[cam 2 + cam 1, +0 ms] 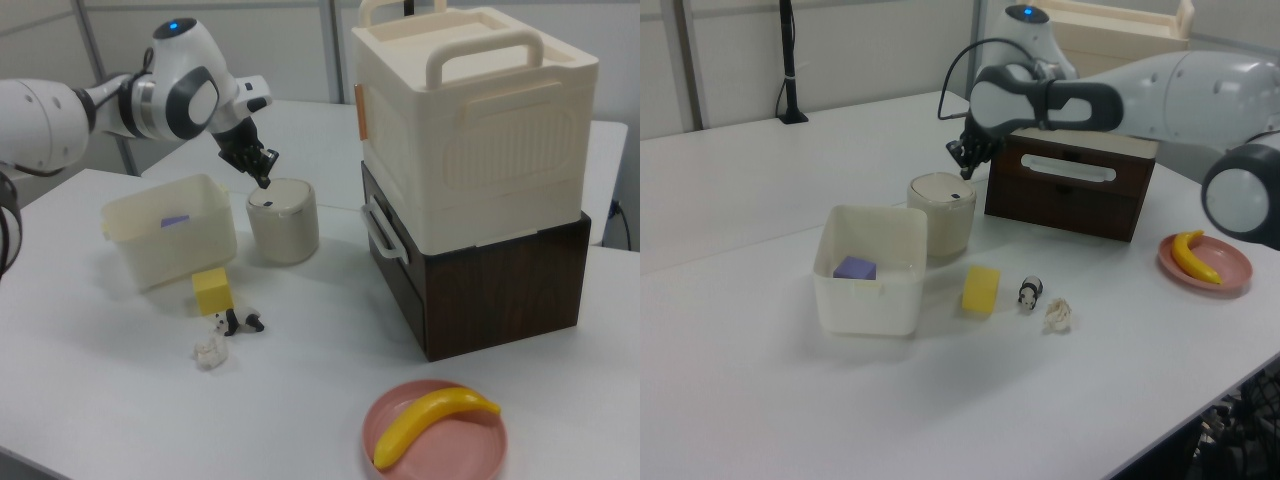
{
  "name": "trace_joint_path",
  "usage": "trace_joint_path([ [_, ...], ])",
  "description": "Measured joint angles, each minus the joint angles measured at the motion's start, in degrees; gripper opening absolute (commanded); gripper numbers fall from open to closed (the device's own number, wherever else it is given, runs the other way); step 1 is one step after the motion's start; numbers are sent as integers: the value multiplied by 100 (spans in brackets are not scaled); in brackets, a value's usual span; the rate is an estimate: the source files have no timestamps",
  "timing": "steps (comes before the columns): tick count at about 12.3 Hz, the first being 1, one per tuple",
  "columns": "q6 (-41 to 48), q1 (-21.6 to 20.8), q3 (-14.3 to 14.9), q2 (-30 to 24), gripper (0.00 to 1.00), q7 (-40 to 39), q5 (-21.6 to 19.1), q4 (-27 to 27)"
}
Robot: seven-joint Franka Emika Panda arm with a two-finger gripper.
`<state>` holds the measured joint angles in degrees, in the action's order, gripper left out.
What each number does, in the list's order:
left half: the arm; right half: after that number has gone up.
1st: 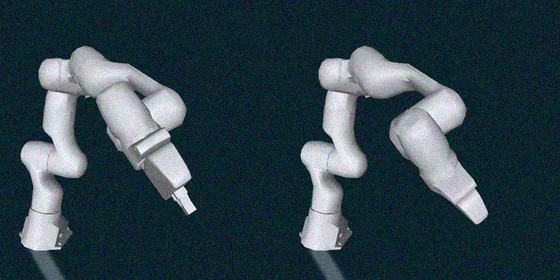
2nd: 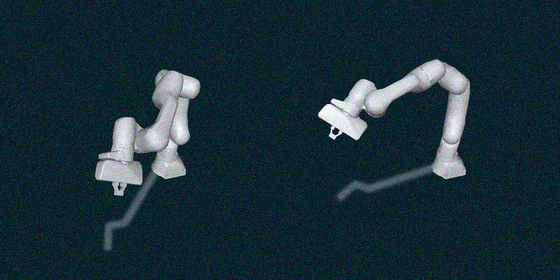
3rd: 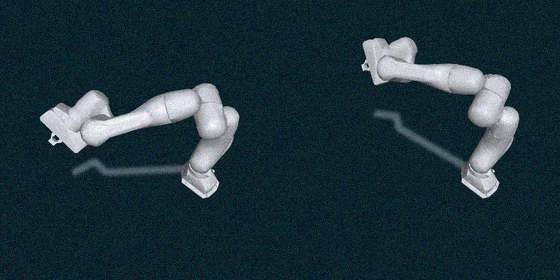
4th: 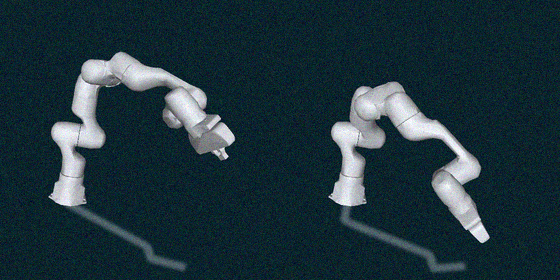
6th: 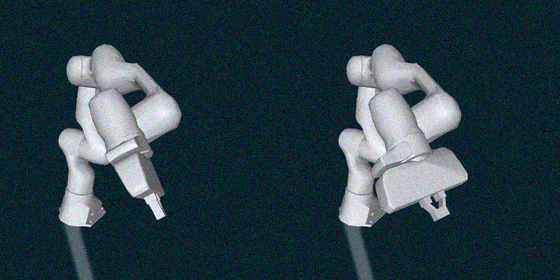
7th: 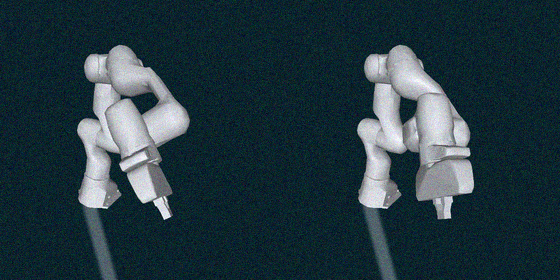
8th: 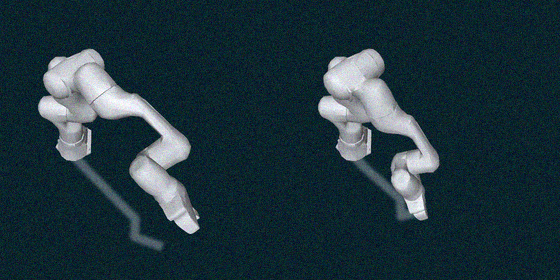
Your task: Open the trash can
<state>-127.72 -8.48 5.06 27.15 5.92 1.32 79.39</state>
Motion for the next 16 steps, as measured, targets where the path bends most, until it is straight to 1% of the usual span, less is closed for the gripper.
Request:
trace_joint_path([
  [2,-465,-4,0,305,0,1,1,-101],
  [5,-520,-83,-1,522,0,1,182,-119],
  [6,-523,-97,-1,524,0,1,260,-130],
  [8,-523,-100,-1,525,0,1,289,-129],
  [9,-523,-99,0,494,4,1,289,-141],
  [10,-507,-97,0,384,17,1,289,-142],
  [11,-271,-97,0,183,28,4,285,-142],
  [12,69,-97,0,-25,55,5,221,-141],
  [13,563,-97,0,-335,84,5,96,-118],
  [14,1007,-91,0,-650,100,5,-2,-28],
  [16,1599,-75,2,-1023,100,5,-45,168],
])
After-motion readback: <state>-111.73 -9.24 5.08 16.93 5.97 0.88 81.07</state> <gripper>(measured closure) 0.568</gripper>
